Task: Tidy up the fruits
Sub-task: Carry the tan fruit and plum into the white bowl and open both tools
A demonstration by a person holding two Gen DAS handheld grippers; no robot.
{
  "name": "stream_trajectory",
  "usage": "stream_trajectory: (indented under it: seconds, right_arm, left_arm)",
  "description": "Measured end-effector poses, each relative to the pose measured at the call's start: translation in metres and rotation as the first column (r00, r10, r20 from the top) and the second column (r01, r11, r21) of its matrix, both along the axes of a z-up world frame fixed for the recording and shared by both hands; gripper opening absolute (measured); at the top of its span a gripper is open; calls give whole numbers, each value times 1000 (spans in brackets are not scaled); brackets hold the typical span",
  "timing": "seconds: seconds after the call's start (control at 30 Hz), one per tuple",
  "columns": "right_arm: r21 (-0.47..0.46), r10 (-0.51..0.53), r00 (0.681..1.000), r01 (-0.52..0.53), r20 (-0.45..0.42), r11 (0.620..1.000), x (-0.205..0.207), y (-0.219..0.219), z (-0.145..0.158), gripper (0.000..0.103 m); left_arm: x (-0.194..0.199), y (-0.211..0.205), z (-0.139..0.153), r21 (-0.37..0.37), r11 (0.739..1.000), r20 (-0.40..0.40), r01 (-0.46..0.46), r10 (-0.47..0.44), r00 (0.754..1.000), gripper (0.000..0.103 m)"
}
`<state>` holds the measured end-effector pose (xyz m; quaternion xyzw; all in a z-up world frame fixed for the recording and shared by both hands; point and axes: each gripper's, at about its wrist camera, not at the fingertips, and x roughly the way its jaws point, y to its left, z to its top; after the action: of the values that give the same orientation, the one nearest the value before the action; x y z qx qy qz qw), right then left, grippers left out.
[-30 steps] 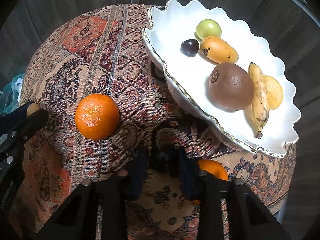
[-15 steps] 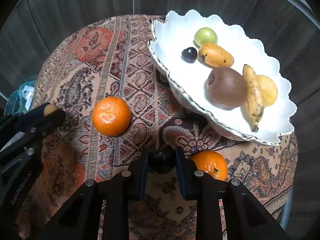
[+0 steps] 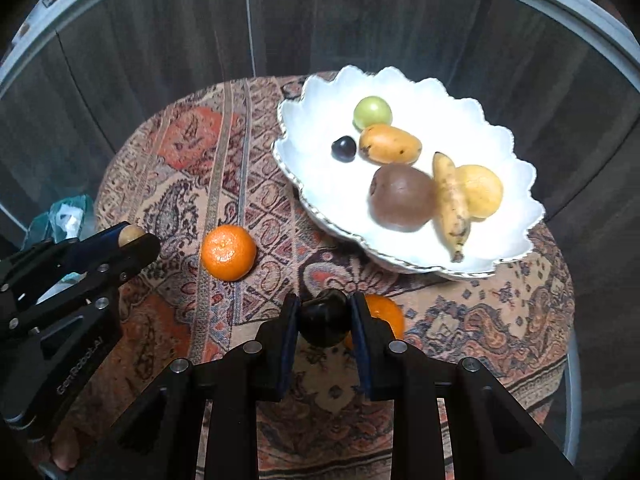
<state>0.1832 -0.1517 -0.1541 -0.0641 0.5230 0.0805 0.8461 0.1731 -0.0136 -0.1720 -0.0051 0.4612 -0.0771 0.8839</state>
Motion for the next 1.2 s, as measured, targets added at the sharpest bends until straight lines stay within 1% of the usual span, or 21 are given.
stream_trajectory:
  seconds: [0.37, 0.57, 0.73, 0.83, 0.9, 1.2]
  right_arm:
    - [51, -44, 996, 41, 76, 998, 1, -26, 34, 27]
    - [77, -86, 989, 77, 122, 994, 10, -44, 51, 27]
    - [91, -113, 982, 100, 151, 991, 19, -56, 61, 27]
    - [103, -129, 979, 113, 158, 988, 26, -63, 63, 27]
    - [117, -138, 979, 121, 152, 986, 31, -67, 61, 27]
    - [139, -151, 983, 136, 104, 981, 52, -71, 36, 27]
  left_arm:
    - [15, -26, 29, -9, 999, 35, 53, -53, 998, 23]
    - [38, -43, 51, -4, 995, 70, 97, -97, 993, 23]
    - [57, -57, 61, -4, 991, 82, 131, -130, 988, 23]
    - [69, -66, 62, -15, 988, 77, 155, -153, 985, 23]
    - [76, -72, 59, -6, 986, 74, 167, -167, 983, 23]
    - [101, -79, 33, 10, 984, 20, 180, -180, 984, 24]
